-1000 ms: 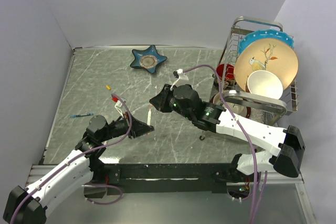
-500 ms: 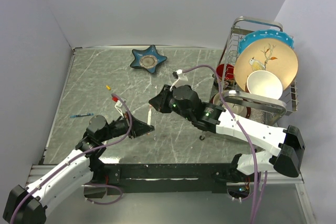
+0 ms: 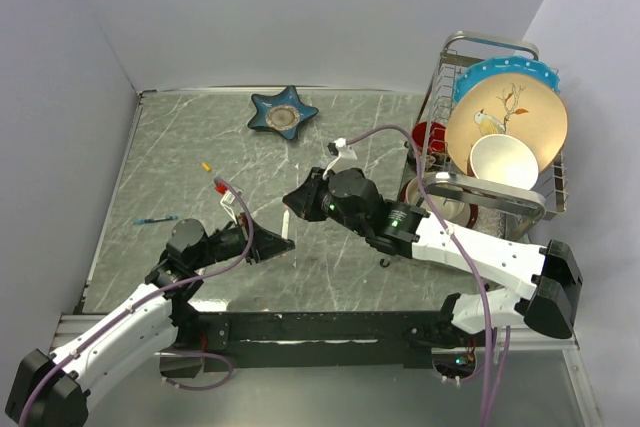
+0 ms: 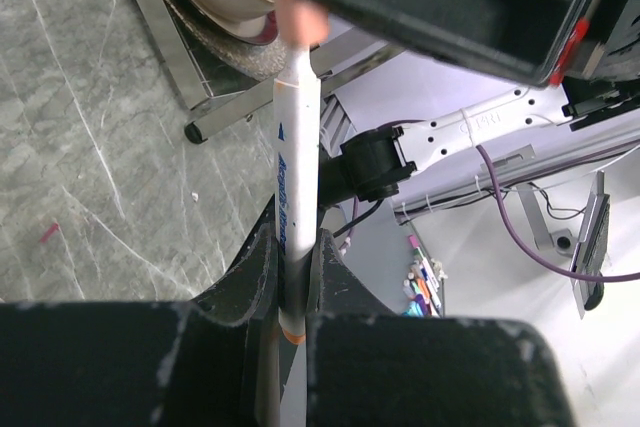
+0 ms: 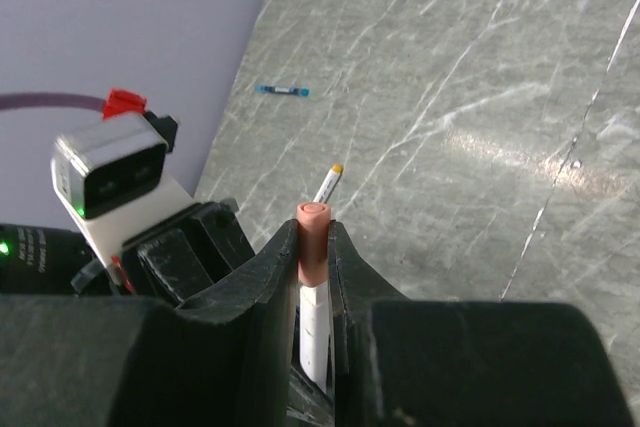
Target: Insert the pens into the pen caps
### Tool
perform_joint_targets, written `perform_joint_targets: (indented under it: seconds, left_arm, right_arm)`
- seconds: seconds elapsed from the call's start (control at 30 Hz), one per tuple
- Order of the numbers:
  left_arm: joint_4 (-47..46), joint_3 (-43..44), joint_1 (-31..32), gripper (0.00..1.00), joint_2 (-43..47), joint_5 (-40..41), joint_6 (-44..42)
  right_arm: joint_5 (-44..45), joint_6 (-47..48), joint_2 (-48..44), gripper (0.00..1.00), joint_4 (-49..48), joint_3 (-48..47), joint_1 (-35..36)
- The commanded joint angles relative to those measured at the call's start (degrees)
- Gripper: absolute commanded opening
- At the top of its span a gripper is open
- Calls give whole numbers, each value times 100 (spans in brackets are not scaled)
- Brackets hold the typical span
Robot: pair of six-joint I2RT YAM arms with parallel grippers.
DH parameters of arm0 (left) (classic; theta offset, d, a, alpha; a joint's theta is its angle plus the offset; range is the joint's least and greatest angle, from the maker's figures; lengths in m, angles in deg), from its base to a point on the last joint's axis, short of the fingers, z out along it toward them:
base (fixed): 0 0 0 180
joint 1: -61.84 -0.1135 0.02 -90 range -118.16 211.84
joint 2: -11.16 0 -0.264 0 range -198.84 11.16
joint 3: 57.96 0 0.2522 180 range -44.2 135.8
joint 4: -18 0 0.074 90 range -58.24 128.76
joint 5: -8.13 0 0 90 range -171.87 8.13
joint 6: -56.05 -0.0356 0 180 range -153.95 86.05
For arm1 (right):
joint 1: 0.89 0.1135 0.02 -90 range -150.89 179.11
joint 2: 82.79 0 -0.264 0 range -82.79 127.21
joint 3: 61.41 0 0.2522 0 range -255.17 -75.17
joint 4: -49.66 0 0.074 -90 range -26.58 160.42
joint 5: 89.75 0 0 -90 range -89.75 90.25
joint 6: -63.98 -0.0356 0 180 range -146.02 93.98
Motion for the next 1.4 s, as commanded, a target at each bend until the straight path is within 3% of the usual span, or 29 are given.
perform_joint_targets:
  seconds: [0.0, 0.17, 0.37, 0.57, 0.7, 1.0, 1.2, 1.37]
  left_arm:
    - [-424, 208, 18, 1, 34, -16, 7]
    - [-486, 234, 18, 1, 43, 81, 33]
    - [-1099, 287, 18, 1, -62, 19, 323]
    - [-1031, 550, 18, 1, 69, 10, 183]
    - [-838, 709, 18, 1, 228, 81, -19]
    - [-346, 972, 18, 1, 465, 19, -441]
    - [-91, 1096, 18, 1, 535, -86, -652]
    - [357, 1219, 18, 1, 702, -113, -889]
  right_arm:
    - [273, -85, -323, 0, -243, 119, 31]
    - [116, -111, -454, 0, -418, 347, 48]
    - [-271, -261, -832, 3, -1542, 1120, 180]
    - [-237, -261, -1219, 7, -1974, 1464, 382]
    - [-149, -296, -1342, 19, -1992, 1481, 549]
    - [-35, -252, -1500, 36, -1869, 1279, 830]
    - [71, -129, -1781, 42, -1720, 1191, 883]
    - [36, 82, -1940, 54, -1474, 990, 997]
